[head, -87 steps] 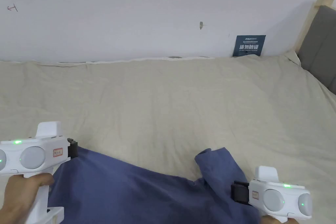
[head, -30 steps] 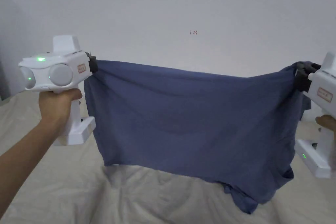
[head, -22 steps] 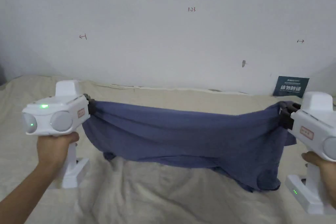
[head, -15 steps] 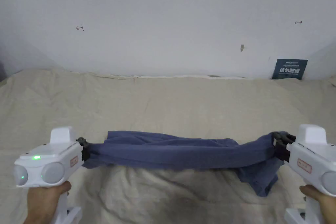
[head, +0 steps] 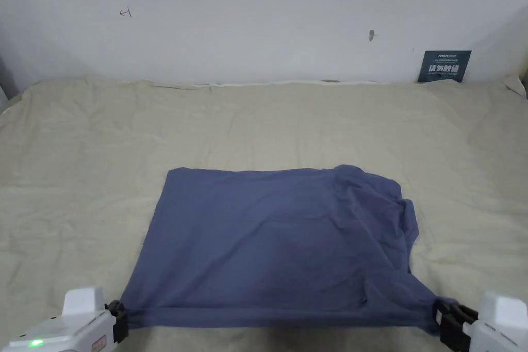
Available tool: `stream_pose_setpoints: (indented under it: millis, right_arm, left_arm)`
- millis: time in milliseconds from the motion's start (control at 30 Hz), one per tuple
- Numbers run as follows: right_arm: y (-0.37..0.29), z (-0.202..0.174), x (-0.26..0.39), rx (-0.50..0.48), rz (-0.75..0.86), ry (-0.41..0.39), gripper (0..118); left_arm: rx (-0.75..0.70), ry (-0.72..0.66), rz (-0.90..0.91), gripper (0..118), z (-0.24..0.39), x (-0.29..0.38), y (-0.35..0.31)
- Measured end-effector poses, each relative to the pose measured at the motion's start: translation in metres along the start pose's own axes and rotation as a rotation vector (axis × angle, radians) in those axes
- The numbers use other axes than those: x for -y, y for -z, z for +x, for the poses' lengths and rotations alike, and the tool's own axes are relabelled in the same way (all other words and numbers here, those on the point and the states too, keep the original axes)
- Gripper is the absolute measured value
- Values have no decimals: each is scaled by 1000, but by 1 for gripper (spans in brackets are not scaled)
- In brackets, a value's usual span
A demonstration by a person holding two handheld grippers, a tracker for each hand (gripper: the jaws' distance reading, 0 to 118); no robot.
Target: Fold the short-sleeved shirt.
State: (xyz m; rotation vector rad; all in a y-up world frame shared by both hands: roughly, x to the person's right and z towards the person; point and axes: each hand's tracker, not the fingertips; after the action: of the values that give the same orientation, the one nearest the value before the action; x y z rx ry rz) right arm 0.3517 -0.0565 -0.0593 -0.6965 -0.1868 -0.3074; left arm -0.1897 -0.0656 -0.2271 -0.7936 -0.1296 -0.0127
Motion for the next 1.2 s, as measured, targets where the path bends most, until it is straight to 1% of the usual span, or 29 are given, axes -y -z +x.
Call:
stream_pose_setpoints:
  millis: [67,167,300,367,433,533,567,600,633,667,700,733,767,833,933,1000,1133,1200]
  right_arm:
    - [-5,4,18,24,-58,29,4]
    - [-11,6,42,40,-94,44,4]
    - [0,11,67,91,-192,89,4]
    - [11,11,75,113,-248,85,4]
    - [14,9,77,115,-238,82,5]
    - [10,0,68,137,-240,71,9]
    - [7,-4,63,143,-238,62,9]
    - [1,-9,55,144,-210,43,20]
    - [-5,-15,44,154,-172,18,40]
    - [-13,-23,30,155,-124,-7,73]
    - [-19,-29,18,158,-70,-21,94]
    - [-26,-36,6,158,-3,-35,108]
    - [-35,-43,-7,157,69,-48,112]
    - [-49,-56,-31,149,179,-69,111]
    - [-70,-75,-61,133,351,-90,111]
    - [-83,-87,-72,144,451,-112,112]
    - [-106,-111,-86,184,580,-144,111]
    - [-109,-116,-88,202,611,-165,103]
  left_arm:
    - [-6,6,-31,2,-1,15,-4]
    - [-20,-5,-73,2,-2,32,-5]
    - [-50,2,-170,2,-3,51,8]
    - [-50,4,-174,2,-4,57,14]
    - [-61,-1,-160,3,-2,51,13]
    - [-66,-14,-182,21,0,44,10]
    - [-68,-20,-185,21,1,41,7]
    - [-71,-28,-183,46,2,38,4]
    - [-62,-39,-180,79,3,33,0]
    - [-28,-56,-143,113,6,24,-5]
    - [-12,-68,-77,118,11,15,-15]
    - [11,-86,16,117,17,4,-27]
    - [25,-83,75,113,26,-8,-39]
    - [50,-86,163,113,39,-34,-57]
    - [103,-74,369,113,57,-65,-91]
    - [92,-40,494,113,70,-78,-108]
    - [50,5,655,113,91,-89,-127]
    - [27,24,678,110,97,-88,-127]
